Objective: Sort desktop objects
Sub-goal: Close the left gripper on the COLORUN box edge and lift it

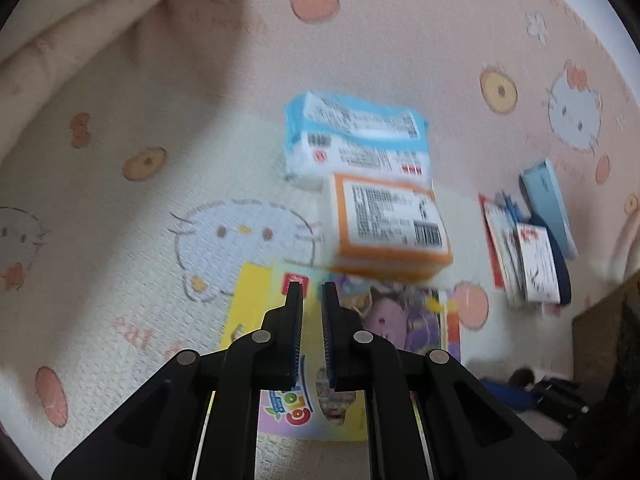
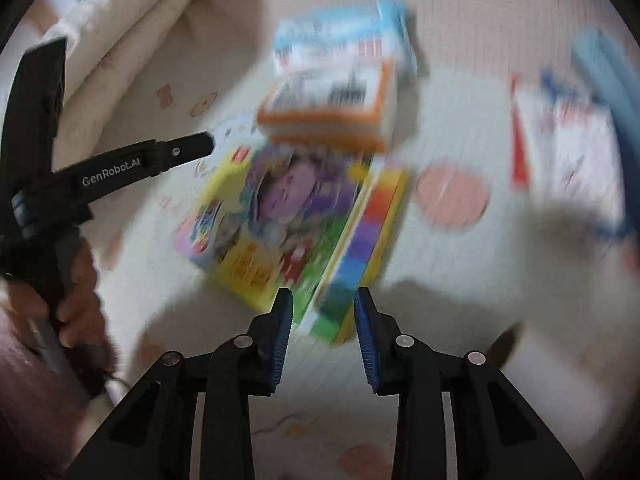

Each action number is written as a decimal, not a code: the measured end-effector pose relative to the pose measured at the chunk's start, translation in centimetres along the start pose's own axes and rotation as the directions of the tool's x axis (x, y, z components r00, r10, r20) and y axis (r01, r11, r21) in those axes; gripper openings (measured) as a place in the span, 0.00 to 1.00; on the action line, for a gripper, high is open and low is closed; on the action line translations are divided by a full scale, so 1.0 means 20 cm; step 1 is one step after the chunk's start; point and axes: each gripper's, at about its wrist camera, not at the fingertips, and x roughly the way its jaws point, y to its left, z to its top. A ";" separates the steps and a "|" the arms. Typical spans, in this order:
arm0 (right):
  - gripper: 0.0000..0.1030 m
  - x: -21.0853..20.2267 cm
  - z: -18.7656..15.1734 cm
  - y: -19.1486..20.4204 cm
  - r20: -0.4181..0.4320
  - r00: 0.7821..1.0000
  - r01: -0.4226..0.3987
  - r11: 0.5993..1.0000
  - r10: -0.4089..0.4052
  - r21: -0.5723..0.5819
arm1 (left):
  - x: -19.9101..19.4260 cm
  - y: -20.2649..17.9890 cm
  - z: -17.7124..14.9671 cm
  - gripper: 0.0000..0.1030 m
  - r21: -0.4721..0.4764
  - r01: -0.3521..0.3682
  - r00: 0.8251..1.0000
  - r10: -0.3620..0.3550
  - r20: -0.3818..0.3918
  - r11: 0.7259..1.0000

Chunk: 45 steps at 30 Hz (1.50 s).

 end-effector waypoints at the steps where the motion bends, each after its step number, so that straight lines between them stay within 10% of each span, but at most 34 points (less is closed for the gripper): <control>1: 0.28 -0.03 0.02 -0.01 0.034 0.999 0.036 0.999 -0.036 -0.017 | -0.02 0.01 -0.01 0.15 -0.014 -0.012 1.000 0.012 0.005 1.000; 5: 0.32 -0.03 0.11 -0.12 0.039 0.999 -0.025 0.997 0.022 0.071 | -0.08 0.10 -0.11 0.54 -0.123 0.014 1.000 -0.017 -0.022 0.992; 15: 0.47 0.19 0.32 -0.29 0.011 0.994 -0.108 0.981 0.108 0.158 | 0.06 0.29 -0.38 0.54 -0.461 0.052 0.967 -0.161 -0.199 0.886; 23: 0.47 0.27 0.46 -0.26 0.031 0.996 -0.079 0.996 0.078 0.047 | 0.07 0.23 -0.38 0.53 -0.431 0.040 0.974 -0.131 -0.183 0.901; 27: 0.27 0.31 0.46 -0.28 -0.006 0.977 -0.212 0.975 0.213 0.071 | 0.09 0.21 -0.36 0.48 -0.391 0.017 0.975 -0.102 -0.195 0.920; 31: 0.24 0.31 0.44 -0.25 -0.023 0.984 -0.180 0.984 0.179 -0.011 | 0.10 0.23 -0.34 0.46 -0.377 0.022 0.975 -0.103 -0.197 0.926; 45: 0.24 0.13 -0.03 0.01 -0.184 0.970 -0.166 0.986 0.157 -0.031 | 0.20 0.19 -0.12 0.44 0.030 0.199 0.953 -0.186 -0.240 0.980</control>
